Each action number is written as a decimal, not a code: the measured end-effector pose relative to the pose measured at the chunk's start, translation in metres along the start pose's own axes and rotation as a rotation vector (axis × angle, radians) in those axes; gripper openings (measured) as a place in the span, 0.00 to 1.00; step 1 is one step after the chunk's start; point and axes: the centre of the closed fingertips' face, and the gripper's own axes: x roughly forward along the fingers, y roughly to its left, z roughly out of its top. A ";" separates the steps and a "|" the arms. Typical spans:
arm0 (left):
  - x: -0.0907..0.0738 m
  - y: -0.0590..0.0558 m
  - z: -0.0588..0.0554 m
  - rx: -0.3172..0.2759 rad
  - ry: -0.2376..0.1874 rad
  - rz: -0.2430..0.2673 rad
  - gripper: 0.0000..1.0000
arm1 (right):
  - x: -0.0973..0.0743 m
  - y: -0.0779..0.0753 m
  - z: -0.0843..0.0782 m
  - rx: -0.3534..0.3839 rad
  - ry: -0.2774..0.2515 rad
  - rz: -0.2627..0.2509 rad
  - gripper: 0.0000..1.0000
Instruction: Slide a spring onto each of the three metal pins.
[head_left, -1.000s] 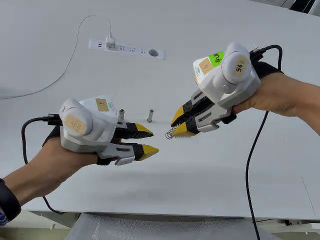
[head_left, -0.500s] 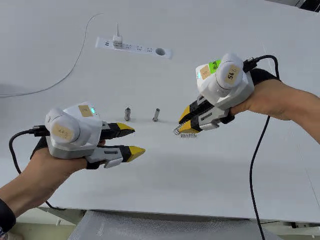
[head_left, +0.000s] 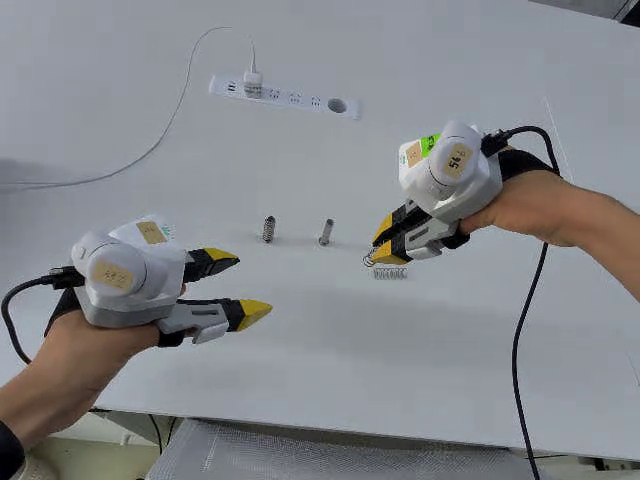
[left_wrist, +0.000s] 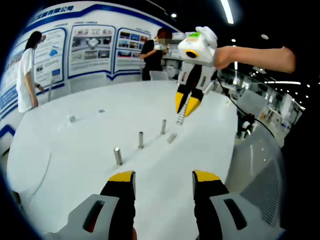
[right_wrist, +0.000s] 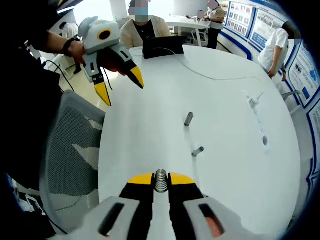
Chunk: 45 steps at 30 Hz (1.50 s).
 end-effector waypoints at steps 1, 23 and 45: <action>-0.001 0.002 -0.001 -0.001 0.003 0.007 0.47 | 0.000 -0.002 0.000 -0.001 0.000 -0.002 0.12; -0.015 0.014 -0.026 -0.069 0.024 0.073 0.55 | 0.022 -0.043 0.004 -0.009 0.039 -0.024 0.12; -0.029 0.022 -0.030 -0.104 0.021 0.114 0.62 | 0.049 -0.073 0.017 -0.022 0.058 -0.027 0.12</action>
